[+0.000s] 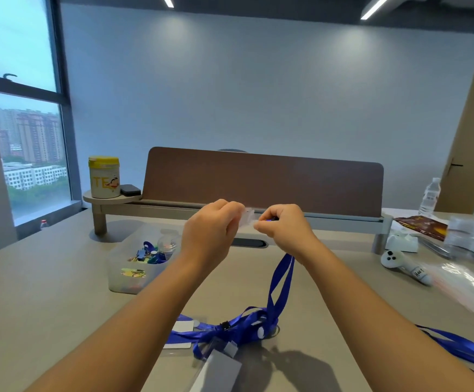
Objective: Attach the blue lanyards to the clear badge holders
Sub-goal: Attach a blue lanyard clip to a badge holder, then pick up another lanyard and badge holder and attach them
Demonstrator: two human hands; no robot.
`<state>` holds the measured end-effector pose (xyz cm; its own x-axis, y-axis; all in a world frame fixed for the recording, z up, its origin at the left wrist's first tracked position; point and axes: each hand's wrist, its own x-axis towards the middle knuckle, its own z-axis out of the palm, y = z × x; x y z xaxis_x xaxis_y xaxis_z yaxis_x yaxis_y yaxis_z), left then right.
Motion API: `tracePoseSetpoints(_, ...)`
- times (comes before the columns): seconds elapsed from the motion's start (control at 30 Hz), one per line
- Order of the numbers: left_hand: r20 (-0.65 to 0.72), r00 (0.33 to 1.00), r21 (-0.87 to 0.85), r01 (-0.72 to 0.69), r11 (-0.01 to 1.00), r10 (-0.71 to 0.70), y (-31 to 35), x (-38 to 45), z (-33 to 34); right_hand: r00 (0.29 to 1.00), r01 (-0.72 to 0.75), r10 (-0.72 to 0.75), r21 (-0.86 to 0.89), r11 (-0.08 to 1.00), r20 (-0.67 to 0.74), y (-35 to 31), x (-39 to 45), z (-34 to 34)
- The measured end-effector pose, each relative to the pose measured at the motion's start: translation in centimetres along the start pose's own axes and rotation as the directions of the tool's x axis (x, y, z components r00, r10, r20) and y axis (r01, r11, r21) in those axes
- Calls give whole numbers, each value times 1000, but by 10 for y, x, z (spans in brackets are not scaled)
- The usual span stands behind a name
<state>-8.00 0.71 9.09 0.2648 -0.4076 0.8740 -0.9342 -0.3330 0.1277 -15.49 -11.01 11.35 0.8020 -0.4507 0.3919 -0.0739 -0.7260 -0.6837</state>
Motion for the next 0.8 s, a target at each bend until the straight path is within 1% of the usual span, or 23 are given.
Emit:
tracePoseSetpoints(0.07, 31, 1000, 7, 0, 1000, 0, 0, -4, 3, 1000, 1, 0, -69, 998, 14, 5, -3, 1)
tracePoseSetpoints(0.13, 27, 998, -35, 61, 998, -60, 1, -9, 7, 998, 39, -47, -205, 978, -33, 14, -7, 5)
tracePoseSetpoints(0.23, 35, 986, -87, 167, 982, -164, 2, -19, 16, 988, 91, -137, -441, 893, -74, 26, -18, 8)
tracePoseSetpoints(0.3, 67, 975, -97, 218, 971, -212, 3, -27, 24, 985, 127, -170, -535, 835, -31, 36, -26, 7)
tracePoseSetpoints(0.37, 87, 953, -136, 300, 944, -290, 2, -36, 30, 986, 153, -161, -588, 794, 39, 48, -34, 5)
tracePoseSetpoints(0.43, 98, 925, -173, 380, 909, -368, 0, -41, 32, 991, 137, -104, -592, 794, 89, 60, -40, 1)
tracePoseSetpoints(0.47, 106, 919, -178, 392, 902, -379, 0, -43, 32, 993, 114, -69, -576, 809, 99, 65, -41, -1)
tracePoseSetpoints(0.57, 162, 923, -152, 374, 915, -350, 4, -51, 35, 989, 0, 71, -483, 876, 129, 80, -48, -1)
tracePoseSetpoints(0.63, 220, 918, -123, 361, 924, -329, 9, -61, 39, 963, -103, 196, -421, 901, 185, 92, -55, 8)
tracePoseSetpoints(0.7, 269, 908, -95, 357, 929, -321, 13, -75, 43, 922, -203, 302, -362, 910, 244, 107, -65, 25)
tracePoseSetpoints(0.8, 302, 899, -66, 351, 934, -316, 14, -93, 46, 880, -302, 373, -259, 917, 295, 125, -80, 56)
